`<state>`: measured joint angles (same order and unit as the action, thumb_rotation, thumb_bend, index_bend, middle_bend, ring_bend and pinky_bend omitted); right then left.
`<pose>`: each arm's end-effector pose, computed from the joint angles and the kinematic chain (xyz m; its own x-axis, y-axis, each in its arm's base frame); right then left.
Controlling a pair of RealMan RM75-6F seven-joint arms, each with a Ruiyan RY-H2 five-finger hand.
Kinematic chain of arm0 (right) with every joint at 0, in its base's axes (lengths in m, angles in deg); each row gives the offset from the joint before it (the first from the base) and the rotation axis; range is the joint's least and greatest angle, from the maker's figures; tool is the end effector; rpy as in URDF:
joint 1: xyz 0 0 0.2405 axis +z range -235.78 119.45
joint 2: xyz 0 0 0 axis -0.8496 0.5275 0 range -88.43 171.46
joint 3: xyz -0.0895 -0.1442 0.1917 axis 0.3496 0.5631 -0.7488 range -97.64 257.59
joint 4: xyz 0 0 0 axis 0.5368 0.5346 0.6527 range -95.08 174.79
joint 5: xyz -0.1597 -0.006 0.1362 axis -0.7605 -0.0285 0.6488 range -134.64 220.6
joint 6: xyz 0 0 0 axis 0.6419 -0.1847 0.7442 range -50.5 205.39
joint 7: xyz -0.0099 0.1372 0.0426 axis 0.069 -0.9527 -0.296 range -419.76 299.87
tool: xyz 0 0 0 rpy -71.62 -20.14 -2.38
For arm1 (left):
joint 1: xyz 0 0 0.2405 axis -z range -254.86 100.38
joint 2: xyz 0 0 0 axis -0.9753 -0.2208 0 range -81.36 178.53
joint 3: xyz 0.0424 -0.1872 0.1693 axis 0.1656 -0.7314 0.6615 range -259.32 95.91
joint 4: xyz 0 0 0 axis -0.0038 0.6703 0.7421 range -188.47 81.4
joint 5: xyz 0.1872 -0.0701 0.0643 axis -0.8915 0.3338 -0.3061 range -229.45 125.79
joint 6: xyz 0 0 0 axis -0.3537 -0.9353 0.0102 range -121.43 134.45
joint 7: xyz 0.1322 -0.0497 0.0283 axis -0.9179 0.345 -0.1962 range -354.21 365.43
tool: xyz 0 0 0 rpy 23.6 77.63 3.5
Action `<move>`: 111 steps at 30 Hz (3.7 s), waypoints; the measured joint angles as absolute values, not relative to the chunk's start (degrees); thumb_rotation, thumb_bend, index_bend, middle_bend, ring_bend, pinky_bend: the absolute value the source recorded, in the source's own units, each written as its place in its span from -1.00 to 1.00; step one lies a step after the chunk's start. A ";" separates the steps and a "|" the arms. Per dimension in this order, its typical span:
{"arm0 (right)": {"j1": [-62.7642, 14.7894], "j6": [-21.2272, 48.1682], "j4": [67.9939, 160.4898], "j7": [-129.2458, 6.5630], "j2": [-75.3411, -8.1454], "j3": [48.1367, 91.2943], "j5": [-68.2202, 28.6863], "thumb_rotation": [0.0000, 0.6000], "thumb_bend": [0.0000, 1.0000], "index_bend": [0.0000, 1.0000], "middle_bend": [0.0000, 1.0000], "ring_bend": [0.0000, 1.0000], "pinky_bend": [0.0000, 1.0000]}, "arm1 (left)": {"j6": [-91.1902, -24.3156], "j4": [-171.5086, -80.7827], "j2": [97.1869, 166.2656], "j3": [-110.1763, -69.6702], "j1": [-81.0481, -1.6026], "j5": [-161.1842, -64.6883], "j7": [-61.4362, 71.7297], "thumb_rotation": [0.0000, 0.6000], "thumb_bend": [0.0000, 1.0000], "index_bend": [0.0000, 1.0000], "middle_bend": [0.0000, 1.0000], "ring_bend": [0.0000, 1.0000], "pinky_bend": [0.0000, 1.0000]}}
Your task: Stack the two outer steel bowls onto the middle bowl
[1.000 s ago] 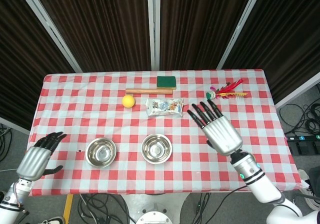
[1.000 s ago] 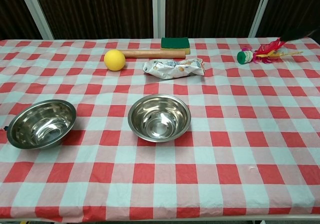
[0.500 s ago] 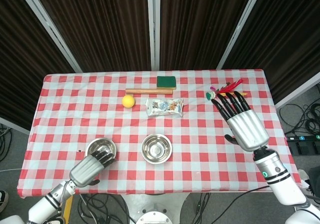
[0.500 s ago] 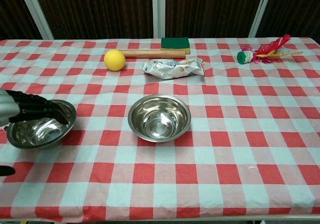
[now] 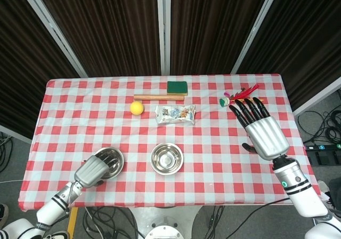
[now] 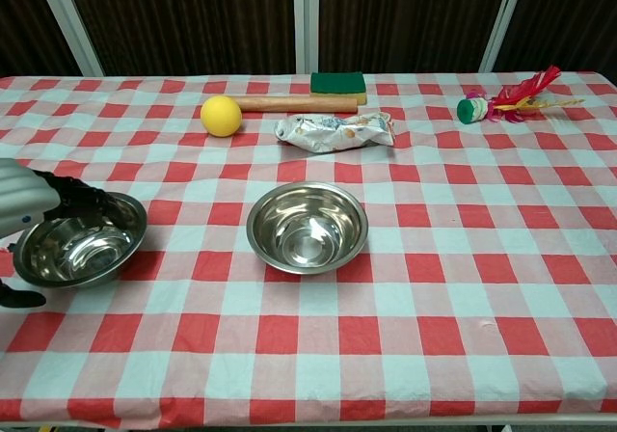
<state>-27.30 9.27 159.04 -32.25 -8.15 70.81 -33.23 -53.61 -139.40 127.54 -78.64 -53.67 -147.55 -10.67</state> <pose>-0.1390 -0.2780 0.1720 0.6267 0.0464 0.7779 -0.7074 -0.3848 0.5929 -0.2443 0.2256 0.0082 0.6804 0.2381 0.6930 0.6761 -0.5688 -0.4684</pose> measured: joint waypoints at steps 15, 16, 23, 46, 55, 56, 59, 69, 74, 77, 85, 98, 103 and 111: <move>-27.19 10.34 159.07 -31.88 -7.82 70.34 -31.88 1.00 -1.00 -1.00 -0.91 -1.00 -1.00 | -55.08 -132.65 130.51 -76.60 -53.24 -148.52 -6.85 1.00 -0.67 -0.11 -0.02 -0.16 0.00; -27.21 10.35 159.02 -31.88 -7.75 70.29 -31.75 1.00 -1.00 -1.00 -0.91 -1.00 -1.00 | -55.45 -132.04 130.82 -76.55 -53.11 -148.95 -6.50 1.00 -0.65 -0.08 0.01 -0.14 0.03; -27.21 10.68 158.59 -31.77 -7.63 70.09 -30.67 1.00 -1.00 -1.00 -0.91 -1.00 -1.00 | -58.32 -126.73 133.85 -76.33 -52.14 -151.52 -3.87 1.00 -0.58 0.06 0.14 -0.01 0.16; -26.81 11.78 156.99 -32.21 -7.27 69.50 -27.74 1.00 -1.00 -1.00 -0.91 -1.00 -1.00 | -59.61 -116.72 139.48 -74.35 -50.28 -152.85 -0.02 1.00 -0.35 0.31 0.37 0.24 0.42; -27.05 11.84 156.38 -33.18 -6.95 69.52 -27.61 1.00 -1.00 -1.00 -0.91 -1.00 -1.00 | -60.28 -116.41 139.90 -74.09 -49.83 -152.85 -0.14 1.00 -0.31 0.37 0.44 0.33 0.52; -27.07 11.84 156.35 -33.28 -6.94 69.53 -27.68 1.00 -1.00 -1.00 -0.91 -1.00 -1.00 | -60.27 -116.52 139.85 -74.05 -49.78 -152.82 -0.10 1.00 -0.30 0.37 0.44 0.33 0.52; -27.10 11.85 156.24 -33.53 -6.92 69.53 -27.83 1.00 -1.00 -1.00 -0.91 -1.00 -1.00 | -60.20 -116.87 139.70 -74.01 -49.65 -152.67 -0.14 1.00 -0.30 0.38 0.44 0.34 0.52; -27.12 11.68 156.04 -34.15 -6.74 69.23 -27.70 1.00 -1.00 -1.00 -0.91 -1.00 -1.00 | -62.47 -119.09 138.33 -75.73 -48.87 -152.45 -1.15 1.00 -0.30 0.39 0.46 0.35 0.56; -27.48 10.19 156.00 -35.66 -6.17 68.32 -28.09 1.00 -1.00 -1.00 -0.91 -1.00 -1.00 | -62.96 -122.94 136.96 -77.44 -47.30 -152.63 -2.88 1.00 -0.30 0.40 0.47 0.36 0.56; -27.73 9.06 155.77 -36.81 -6.00 67.55 -28.19 1.00 -1.00 -1.00 -0.91 -1.00 -1.00 | -62.21 -126.33 136.69 -78.35 -45.67 -153.10 -5.13 1.00 -0.30 0.40 0.47 0.36 0.56; -28.51 4.91 154.68 -40.43 -5.51 64.17 -27.17 1.00 -1.00 -1.00 -0.91 -1.00 -1.00 | -55.65 -134.55 138.86 -81.10 -40.08 -153.36 -13.17 1.00 -0.30 0.40 0.47 0.36 0.56; -30.56 4.25 154.01 -45.04 -2.97 63.93 -28.64 1.00 -1.00 -1.00 -0.91 -1.00 -1.00 | -48.87 -129.84 146.48 -84.66 -33.30 -151.30 -17.59 1.00 -0.30 0.40 0.47 0.36 0.56; -30.85 4.32 153.67 -45.55 -2.85 64.06 -29.33 1.00 -1.00 -1.00 -0.91 -1.00 -1.00 | -48.22 -127.30 148.30 -84.85 -32.12 -150.31 -17.03 1.00 -0.30 0.39 0.46 0.35 0.54; -30.81 4.68 153.11 -45.88 -3.17 63.91 -29.22 1.00 -1.00 -1.00 -0.91 -1.00 -1.00 | -47.26 -126.77 147.92 -83.69 -30.78 -150.07 -14.97 1.00 -0.70 -0.56 -0.16 -0.32 -0.09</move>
<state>-30.81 4.68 153.11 -45.88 -3.17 63.91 -29.22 -47.26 -126.77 147.92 -83.69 -30.78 -150.07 -14.97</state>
